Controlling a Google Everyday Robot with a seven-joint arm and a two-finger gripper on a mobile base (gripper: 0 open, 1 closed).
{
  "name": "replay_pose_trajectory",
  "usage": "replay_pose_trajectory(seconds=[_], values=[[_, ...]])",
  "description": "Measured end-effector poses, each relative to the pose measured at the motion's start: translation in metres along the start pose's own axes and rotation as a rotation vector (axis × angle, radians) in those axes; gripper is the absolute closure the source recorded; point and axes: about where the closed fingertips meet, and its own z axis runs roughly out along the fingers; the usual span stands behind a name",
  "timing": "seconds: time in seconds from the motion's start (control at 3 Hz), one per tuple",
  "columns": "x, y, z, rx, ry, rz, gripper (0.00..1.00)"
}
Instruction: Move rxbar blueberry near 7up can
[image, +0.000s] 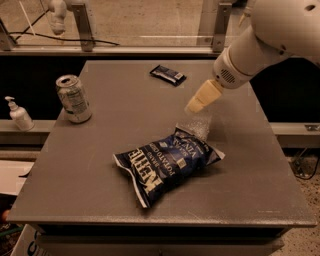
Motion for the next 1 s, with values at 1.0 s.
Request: replay_pose_trajectory(seconds=[1.0], values=[[-0.043, -0.013, 0.041, -0.094, -0.178, 0.155, 0.00]])
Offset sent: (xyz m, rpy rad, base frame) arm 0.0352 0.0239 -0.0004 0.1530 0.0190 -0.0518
